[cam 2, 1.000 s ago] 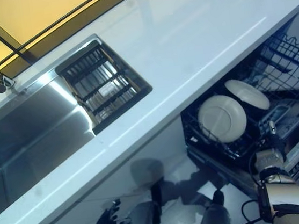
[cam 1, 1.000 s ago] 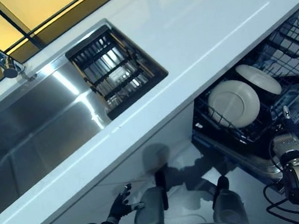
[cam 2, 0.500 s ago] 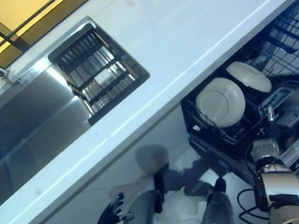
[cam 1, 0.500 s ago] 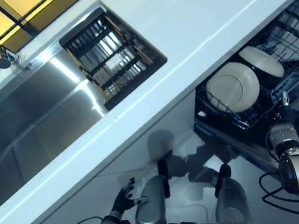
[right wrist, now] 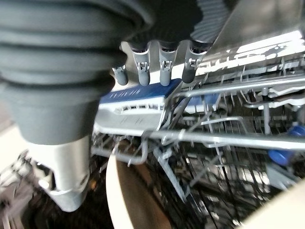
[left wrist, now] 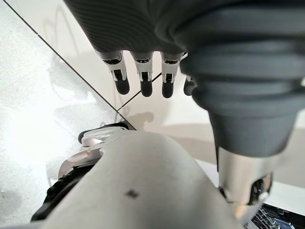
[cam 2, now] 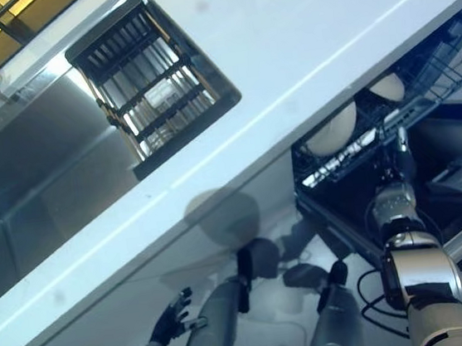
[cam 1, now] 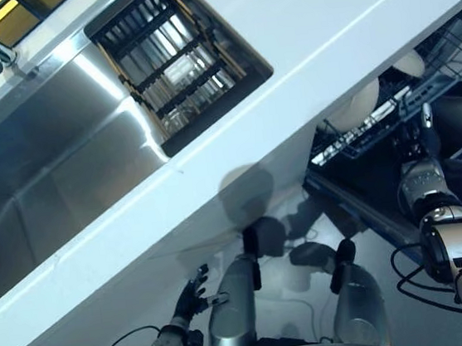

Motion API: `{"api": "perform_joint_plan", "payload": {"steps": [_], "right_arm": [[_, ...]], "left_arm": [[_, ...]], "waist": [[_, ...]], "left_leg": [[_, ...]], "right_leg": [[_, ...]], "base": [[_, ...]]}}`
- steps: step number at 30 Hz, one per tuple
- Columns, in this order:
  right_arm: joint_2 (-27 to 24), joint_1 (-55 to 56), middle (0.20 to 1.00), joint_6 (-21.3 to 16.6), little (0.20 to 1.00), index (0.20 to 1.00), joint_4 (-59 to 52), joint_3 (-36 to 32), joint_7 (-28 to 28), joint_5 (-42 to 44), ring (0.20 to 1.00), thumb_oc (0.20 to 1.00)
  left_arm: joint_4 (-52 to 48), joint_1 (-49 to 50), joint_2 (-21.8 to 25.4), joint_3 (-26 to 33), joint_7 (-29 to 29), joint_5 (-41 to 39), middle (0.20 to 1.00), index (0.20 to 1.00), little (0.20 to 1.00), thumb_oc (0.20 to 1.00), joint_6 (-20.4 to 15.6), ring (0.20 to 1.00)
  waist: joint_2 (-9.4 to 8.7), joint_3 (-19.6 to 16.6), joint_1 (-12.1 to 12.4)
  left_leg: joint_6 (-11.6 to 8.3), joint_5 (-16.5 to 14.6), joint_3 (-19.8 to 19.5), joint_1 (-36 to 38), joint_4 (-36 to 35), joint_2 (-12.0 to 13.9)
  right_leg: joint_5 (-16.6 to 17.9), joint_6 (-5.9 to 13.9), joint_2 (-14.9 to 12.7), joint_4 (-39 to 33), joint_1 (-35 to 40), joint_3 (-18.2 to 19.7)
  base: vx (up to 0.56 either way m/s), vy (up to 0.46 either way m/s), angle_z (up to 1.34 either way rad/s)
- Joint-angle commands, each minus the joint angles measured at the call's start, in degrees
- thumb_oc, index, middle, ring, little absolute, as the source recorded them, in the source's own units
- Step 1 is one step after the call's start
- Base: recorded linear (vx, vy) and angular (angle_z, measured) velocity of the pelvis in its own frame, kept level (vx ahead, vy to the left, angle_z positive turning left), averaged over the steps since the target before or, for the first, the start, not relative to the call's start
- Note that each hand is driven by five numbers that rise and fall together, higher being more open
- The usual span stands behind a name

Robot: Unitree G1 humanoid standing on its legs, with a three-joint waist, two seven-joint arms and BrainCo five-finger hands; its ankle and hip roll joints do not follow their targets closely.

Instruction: Pick up plates and place into dishwasher.

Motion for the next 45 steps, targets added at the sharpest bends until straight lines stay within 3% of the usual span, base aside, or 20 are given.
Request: {"api": "perform_joint_plan", "payload": {"steps": [1,6,13,31,35,45], "right_arm": [[-1.7,-8.1,1.0,-2.8,1.0,1.0,-6.4,2.8,1.5,-4.3,1.0,1.0],[-3.3,-10.4,1.0,-1.3,1.0,1.0,-5.2,4.4,0.0,-8.5,1.0,1.0],[-6.6,-12.1,1.0,-0.2,1.0,1.0,-4.8,7.8,2.0,-15.3,1.0,1.0],[-9.2,-15.0,1.0,-0.4,1.0,1.0,-3.8,7.5,2.9,-11.1,1.0,1.0],[-9.3,-12.1,1.0,-0.7,1.0,1.0,-5.3,6.2,1.0,-9.4,1.0,1.0],[-7.4,7.4,1.0,-2.7,1.0,1.0,-13.9,-3.1,3.9,-2.5,1.0,1.0]], "left_arm": [[-1.4,0.2,3.2,-1.2,0.2,-1.7,1.0,1.0,1.0,1.0,-0.2,1.0],[-2.5,0.3,3.7,-0.6,0.0,-1.9,1.0,1.0,1.0,1.0,-0.1,1.0],[-5.1,1.1,5.5,0.5,-0.9,-2.5,1.0,1.0,1.0,1.0,1.5,1.0],[-5.7,1.4,6.6,1.1,-1.6,-3.4,1.0,1.0,1.0,1.0,-0.7,1.0],[-4.8,1.9,6.0,1.8,-1.2,-3.0,1.0,1.0,1.0,1.0,-1.3,1.0],[-1.7,4.2,3.8,6.8,0.0,-0.5,1.0,1.0,1.0,1.0,-3.5,1.0]], "waist": [[-1.62,-1.1,1.6],[-1.49,-0.4,2.3],[-1.03,0.3,3.5],[-1.0,1.3,3.7],[-1.89,0.8,3.2],[-6.78,-3.2,1.0]], "left_leg": [[-0.84,-3.3,-1.1,-3.2,4.6,1.6],[-0.48,-2.9,-1.6,-3.7,4.6,1.1],[-0.5,-2.7,-1.7,-4.0,3.9,0.9],[0.29,-1.8,-1.7,-3.7,0.7,-0.2],[0.32,-2.0,-1.4,-2.8,0.3,0.0],[0.53,-3.1,-0.4,2.5,-1.7,0.9]], "right_leg": [[-1.0,-0.27,-1.0,-2.0,2.7,0.1],[-1.1,-0.63,-0.9,-1.5,2.3,0.0],[-2.0,-0.68,-1.4,-0.6,2.2,-1.5],[-2.2,-0.88,-0.7,-1.0,0.6,-1.6],[-2.1,-0.99,-0.3,-1.7,1.5,-1.3],[-0.8,-0.73,1.7,-7.4,8.1,-0.8]], "base": [[-0.01,0.031,0.04],[-0.01,0.018,0.03],[0.0,0.017,0.15],[-0.01,0.008,0.05],[0.0,0.0,0.0],[0.02,-0.029,0.01]]}}
